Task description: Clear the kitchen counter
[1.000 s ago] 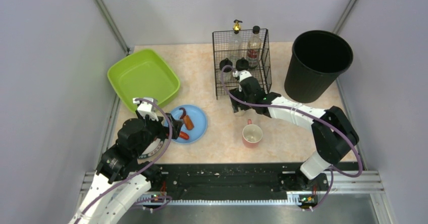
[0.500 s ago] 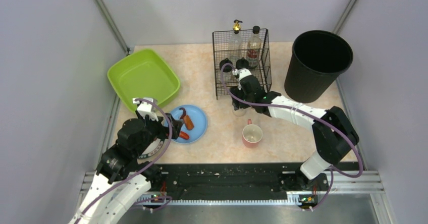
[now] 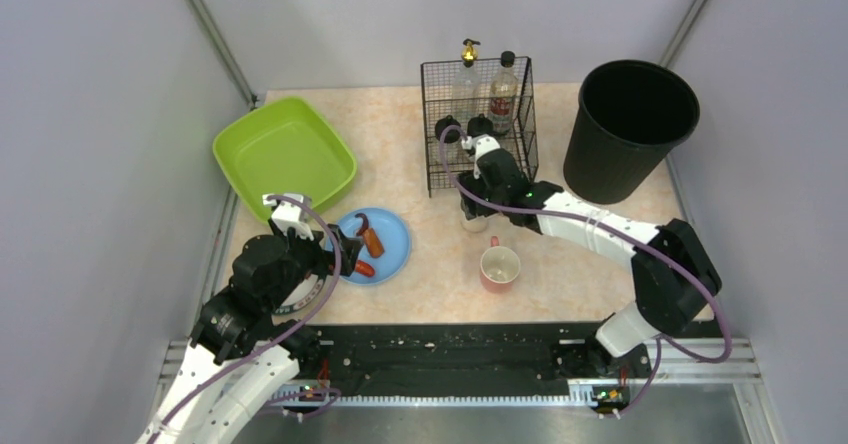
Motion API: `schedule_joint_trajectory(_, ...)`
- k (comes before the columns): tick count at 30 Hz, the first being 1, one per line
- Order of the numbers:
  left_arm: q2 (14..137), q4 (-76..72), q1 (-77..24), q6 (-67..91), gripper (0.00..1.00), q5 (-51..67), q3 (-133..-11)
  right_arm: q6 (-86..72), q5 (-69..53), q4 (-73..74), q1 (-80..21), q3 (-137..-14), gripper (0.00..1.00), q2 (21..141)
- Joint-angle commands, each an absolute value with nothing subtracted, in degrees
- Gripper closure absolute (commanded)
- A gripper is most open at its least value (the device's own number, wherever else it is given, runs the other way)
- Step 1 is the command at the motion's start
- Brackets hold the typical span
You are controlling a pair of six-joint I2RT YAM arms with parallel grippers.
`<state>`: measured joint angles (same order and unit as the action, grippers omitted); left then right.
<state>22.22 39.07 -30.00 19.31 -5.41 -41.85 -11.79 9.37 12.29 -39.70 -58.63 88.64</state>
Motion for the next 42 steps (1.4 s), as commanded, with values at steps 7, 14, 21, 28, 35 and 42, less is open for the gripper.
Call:
schedule_joint_trajectory(7, 22.1, 37.1, -29.9, 18.7, 0.01, -5.4, -41.9, -11.3, 10.4, 12.6, -40.8, -68.7, 1.00, 77.6)
schedule_joint_trajectory(14, 22.2, 37.1, -29.9, 18.7, 0.01, -5.6, -41.8, -8.8, 12.6, 14.7, -40.7, -74.0, 1.00, 75.6)
schedule_joint_trajectory(21, 22.4, 37.1, -30.0, 18.8, 0.01, -5.7, -41.8, -5.0, 17.2, 14.7, -40.8, -78.8, 1.00, 76.5)
schedule_joint_trajectory(28, 22.6, 37.1, -30.0, 18.8, 0.01, -5.7, -41.9, -3.0, 21.0, 14.7, -39.8, -82.9, 1.00, 79.1)
schedule_joint_trajectory(35, 22.5, 37.1, -29.9, 18.8, 0.01, -5.4, -41.9, -3.7, 20.8, 12.4, -35.7, -84.1, 1.00, 81.4)
schedule_joint_trajectory(42, 22.3, 37.1, -29.9, 18.7, 0.01, -5.2, -41.9, -4.4, 19.5, 10.9, -30.9, -86.6, 1.00, 84.0)
